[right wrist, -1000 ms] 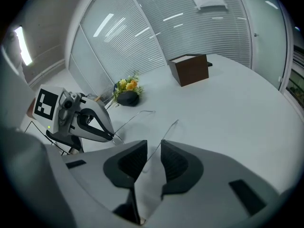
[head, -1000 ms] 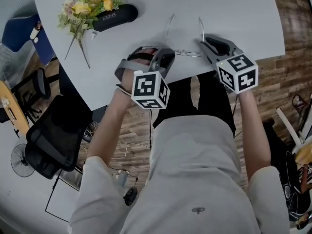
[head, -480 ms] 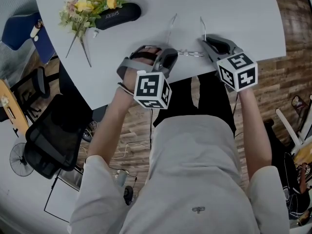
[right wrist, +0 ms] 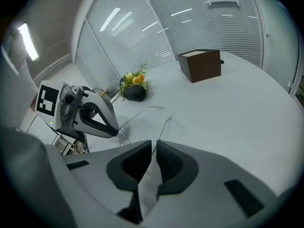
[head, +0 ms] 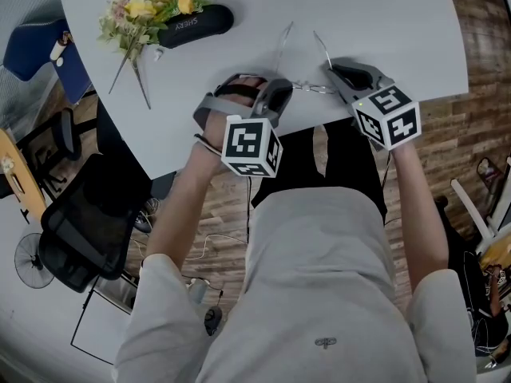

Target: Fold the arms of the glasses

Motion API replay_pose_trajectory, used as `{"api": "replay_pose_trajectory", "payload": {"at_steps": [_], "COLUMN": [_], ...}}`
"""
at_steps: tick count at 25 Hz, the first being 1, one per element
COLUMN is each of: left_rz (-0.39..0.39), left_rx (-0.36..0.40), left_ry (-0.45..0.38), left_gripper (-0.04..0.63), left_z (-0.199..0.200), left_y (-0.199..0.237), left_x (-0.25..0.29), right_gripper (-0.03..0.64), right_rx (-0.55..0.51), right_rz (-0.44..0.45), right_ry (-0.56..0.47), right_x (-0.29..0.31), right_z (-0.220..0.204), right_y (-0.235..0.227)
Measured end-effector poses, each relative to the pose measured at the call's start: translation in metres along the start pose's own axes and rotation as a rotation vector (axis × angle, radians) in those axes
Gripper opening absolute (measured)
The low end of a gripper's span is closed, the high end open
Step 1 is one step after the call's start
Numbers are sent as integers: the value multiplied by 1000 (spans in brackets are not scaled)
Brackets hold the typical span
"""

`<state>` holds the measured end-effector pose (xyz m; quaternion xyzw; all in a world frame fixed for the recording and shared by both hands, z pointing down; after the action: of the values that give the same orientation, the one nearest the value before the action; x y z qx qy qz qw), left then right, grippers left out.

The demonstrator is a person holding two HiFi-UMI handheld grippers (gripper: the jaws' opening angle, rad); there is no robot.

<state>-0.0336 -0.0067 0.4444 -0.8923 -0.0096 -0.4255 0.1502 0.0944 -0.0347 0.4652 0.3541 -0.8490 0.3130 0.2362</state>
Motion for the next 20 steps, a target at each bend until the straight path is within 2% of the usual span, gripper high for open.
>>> {"api": "replay_pose_trajectory", "payload": {"at_steps": [20], "left_rz": [23], "left_rx": [51], "left_ry": [-17], "left_gripper": [31], "left_z": [-2], "left_y": [-3], "left_x": [-4], "right_gripper": [25], "right_rx": [-73], "right_rz": [105], "right_ry": [62], "right_x": [7], "right_z": [-7], "right_y": [22]}}
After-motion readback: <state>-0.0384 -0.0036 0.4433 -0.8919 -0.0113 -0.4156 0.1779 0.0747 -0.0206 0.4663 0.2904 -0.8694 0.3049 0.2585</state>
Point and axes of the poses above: the fingertips, and each gripper's own axes: x forward along the fingers, y to its left, z out of its top, the point moved 5 cm from there along -x, backward along the fingers, and after that the axes turned 10 degrees about -y, right-handed, at the moved point
